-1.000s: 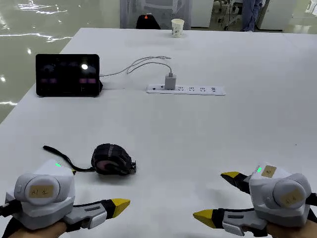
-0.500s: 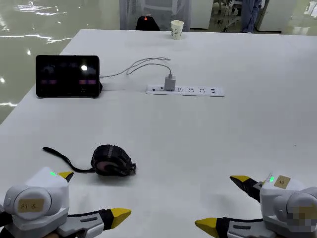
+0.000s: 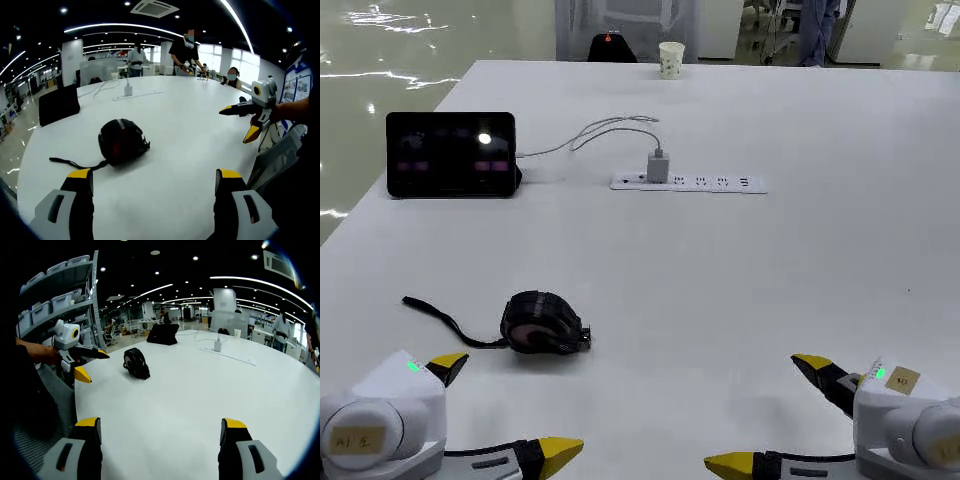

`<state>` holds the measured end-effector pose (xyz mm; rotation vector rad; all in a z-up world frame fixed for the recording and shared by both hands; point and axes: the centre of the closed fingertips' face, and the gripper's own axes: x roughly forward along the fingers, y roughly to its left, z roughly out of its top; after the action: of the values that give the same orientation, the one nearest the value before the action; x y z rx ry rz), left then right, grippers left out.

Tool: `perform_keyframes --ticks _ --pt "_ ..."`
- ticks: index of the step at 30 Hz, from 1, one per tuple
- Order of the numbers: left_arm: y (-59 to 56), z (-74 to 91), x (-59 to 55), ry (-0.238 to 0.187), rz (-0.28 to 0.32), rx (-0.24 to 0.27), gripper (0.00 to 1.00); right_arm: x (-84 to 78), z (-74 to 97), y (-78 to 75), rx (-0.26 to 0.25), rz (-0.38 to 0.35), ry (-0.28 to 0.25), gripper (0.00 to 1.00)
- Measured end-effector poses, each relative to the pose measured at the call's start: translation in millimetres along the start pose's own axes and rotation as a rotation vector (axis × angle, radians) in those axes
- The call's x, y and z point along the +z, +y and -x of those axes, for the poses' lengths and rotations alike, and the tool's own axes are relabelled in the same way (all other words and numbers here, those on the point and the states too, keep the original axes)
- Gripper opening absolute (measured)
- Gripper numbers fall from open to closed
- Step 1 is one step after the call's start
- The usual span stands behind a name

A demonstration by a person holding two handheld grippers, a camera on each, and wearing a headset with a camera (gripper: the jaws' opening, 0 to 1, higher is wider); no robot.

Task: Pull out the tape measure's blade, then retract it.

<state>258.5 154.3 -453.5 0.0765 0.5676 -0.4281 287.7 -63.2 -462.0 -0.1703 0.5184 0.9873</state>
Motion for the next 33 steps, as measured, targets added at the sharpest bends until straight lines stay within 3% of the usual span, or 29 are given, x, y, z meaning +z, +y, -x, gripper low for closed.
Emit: perform_keyframes --ticks 11,33 --pt "-5.6 8.4 8.9 -0.054 0.005 -0.019 0.99 3.0 3.7 4.5 0.011 0.016 -0.013 0.99" --pt "-8.8 6.2 11.3 -0.058 0.000 -0.035 0.99 5.4 0.4 5.6 0.010 0.015 -0.016 0.99"
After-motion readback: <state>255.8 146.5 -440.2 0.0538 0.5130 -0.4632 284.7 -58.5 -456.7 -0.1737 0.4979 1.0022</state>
